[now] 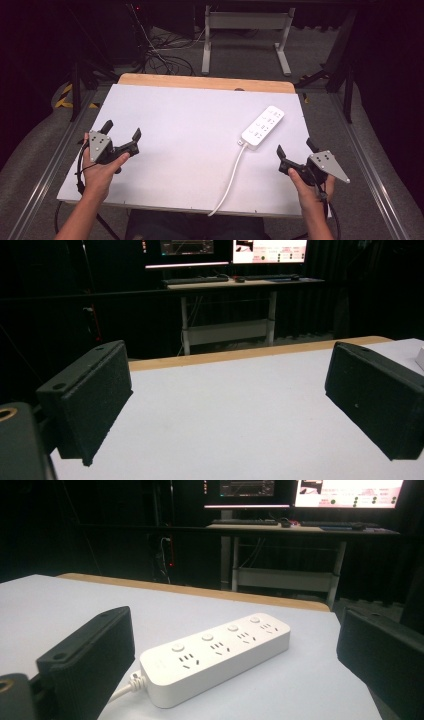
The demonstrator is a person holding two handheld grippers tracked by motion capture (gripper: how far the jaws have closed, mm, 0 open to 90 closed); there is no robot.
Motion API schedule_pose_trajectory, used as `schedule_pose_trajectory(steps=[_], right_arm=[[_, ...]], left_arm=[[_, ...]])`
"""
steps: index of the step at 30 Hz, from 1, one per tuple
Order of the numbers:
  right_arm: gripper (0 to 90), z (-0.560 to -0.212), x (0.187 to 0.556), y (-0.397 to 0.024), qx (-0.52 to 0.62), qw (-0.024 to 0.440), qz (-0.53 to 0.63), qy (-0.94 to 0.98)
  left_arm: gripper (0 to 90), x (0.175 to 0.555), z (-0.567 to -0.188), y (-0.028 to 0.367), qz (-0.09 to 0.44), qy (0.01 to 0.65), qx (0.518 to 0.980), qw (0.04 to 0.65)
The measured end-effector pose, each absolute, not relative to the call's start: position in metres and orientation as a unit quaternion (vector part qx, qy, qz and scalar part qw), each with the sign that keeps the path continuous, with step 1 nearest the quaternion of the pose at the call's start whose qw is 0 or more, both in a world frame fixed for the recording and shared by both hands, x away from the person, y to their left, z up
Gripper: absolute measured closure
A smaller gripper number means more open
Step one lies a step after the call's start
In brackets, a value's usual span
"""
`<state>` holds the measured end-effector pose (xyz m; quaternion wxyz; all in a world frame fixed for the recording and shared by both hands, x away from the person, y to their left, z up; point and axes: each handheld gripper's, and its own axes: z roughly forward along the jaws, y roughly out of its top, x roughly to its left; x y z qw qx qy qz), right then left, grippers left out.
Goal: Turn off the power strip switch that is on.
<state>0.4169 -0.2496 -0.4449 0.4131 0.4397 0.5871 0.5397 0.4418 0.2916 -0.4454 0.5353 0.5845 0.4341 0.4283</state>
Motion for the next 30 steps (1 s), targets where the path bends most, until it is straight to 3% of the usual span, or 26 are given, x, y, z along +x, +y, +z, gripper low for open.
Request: schedule_pose_trajectory(steps=[30], right_arm=[[5.4, -0.449, 0.427, -0.244, 0.438, 0.385, 0.548, 0.599]], left_arm=[[5.5, 0.438, -0.447, 0.295, 0.428, 0.439, 0.582, 0.533]])
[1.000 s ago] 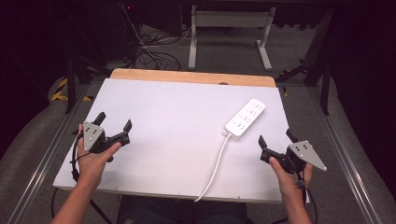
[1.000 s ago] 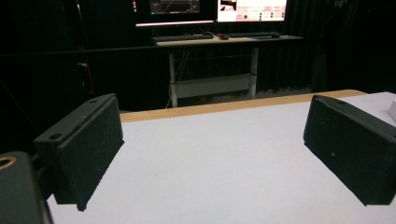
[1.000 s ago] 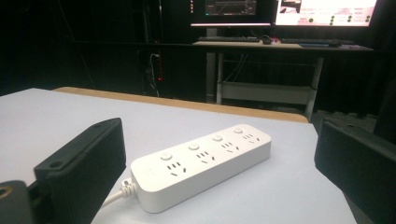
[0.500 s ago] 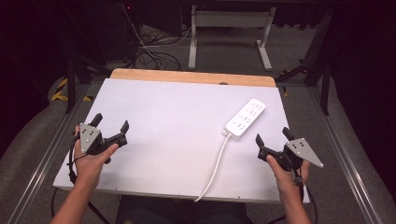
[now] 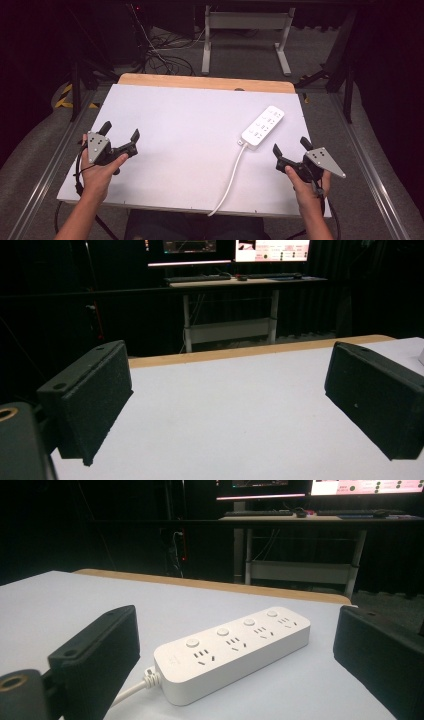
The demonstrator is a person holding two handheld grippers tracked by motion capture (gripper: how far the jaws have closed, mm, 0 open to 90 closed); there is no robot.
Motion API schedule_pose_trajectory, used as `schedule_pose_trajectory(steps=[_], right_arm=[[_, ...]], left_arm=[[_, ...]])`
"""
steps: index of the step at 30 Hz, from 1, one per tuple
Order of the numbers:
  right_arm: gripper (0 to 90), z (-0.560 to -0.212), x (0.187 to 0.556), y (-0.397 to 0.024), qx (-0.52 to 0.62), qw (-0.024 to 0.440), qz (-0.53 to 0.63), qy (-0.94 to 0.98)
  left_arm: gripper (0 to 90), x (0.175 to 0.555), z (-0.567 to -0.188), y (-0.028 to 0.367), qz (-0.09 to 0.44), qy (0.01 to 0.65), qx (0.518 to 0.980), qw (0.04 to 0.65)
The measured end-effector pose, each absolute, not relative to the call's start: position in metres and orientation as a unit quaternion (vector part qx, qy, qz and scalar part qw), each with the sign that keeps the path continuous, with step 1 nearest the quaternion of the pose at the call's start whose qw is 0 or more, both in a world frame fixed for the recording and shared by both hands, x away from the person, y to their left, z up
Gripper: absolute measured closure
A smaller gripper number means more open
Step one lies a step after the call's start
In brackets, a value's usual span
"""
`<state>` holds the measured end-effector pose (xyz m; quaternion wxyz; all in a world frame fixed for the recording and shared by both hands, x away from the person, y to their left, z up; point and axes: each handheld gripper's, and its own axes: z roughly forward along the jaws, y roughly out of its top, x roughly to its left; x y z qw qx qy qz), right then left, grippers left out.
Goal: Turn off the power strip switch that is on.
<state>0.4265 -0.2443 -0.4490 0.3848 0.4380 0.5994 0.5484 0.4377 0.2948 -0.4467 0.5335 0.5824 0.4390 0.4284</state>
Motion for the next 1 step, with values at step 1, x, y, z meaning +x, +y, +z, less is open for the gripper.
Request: schedule_pose_trajectory(steps=[1], right_arm=[[5.4, -0.4492, 0.4267, -0.2443, 0.437, 0.385, 0.548, 0.600]], left_arm=[[5.5, 0.4379, -0.4467, 0.2949, 0.428, 0.439, 0.582, 0.534]])
